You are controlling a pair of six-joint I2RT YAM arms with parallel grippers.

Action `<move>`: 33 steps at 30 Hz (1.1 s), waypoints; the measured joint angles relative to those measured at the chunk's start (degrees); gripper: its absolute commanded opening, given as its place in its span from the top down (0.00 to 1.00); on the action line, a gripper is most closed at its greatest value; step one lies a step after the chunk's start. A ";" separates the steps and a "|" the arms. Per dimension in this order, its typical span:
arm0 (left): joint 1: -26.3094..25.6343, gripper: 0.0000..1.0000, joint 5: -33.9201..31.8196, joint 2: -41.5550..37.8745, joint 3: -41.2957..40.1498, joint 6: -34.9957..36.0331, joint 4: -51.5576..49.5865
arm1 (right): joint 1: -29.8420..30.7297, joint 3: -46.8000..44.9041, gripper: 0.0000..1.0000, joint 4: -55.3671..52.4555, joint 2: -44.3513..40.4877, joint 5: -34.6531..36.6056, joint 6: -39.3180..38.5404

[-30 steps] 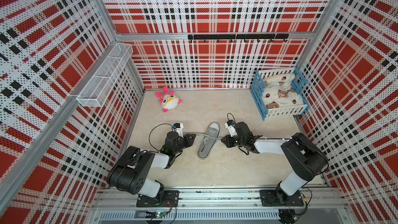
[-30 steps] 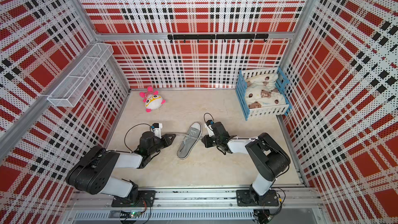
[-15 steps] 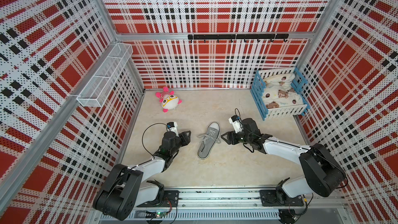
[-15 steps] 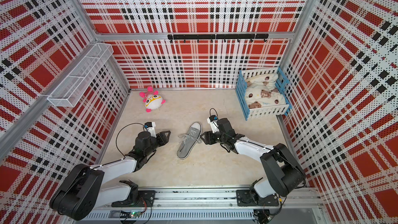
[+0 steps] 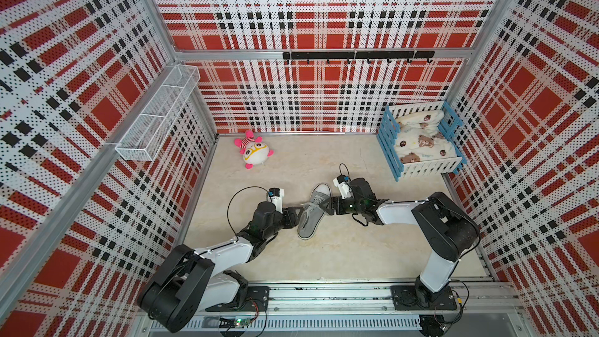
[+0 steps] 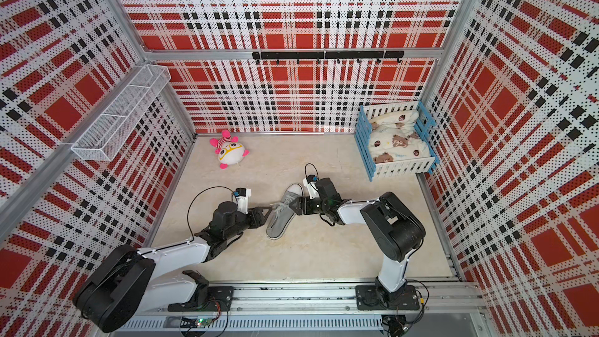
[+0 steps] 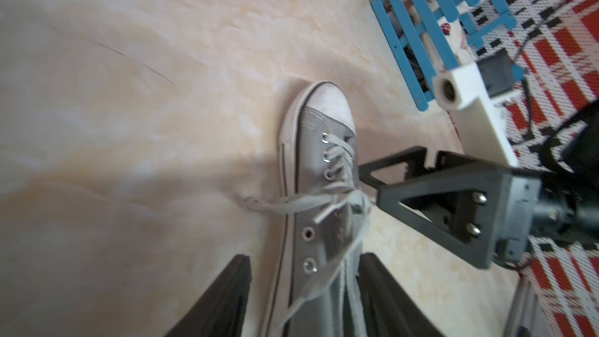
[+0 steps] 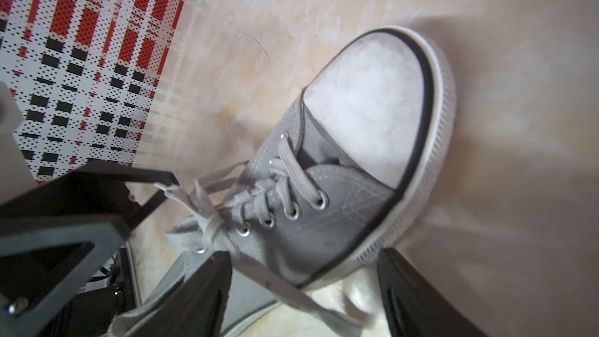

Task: Tie the shoes
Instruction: Adjust the shoe at the center of the board, then reset both arms

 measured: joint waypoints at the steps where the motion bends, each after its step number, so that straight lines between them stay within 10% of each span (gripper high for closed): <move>1: -0.66 0.42 1.07 0.28 0.00 -0.61 0.98 | 0.00 0.70 0.22 0.42 0.59 -0.37 0.17; 13: -2.75 0.44 6.29 2.71 0.02 -4.55 6.19 | -2.89 6.36 0.25 -1.64 3.56 -1.14 -3.08; 22: 6.80 0.41 -2.56 -6.99 2.95 4.55 0.46 | -3.32 7.04 0.12 -17.20 -10.43 21.88 -16.44; 33: 24.39 0.02 -19.10 -10.56 3.54 12.66 -1.01 | -7.63 -3.26 0.04 -13.97 -23.08 47.89 -23.56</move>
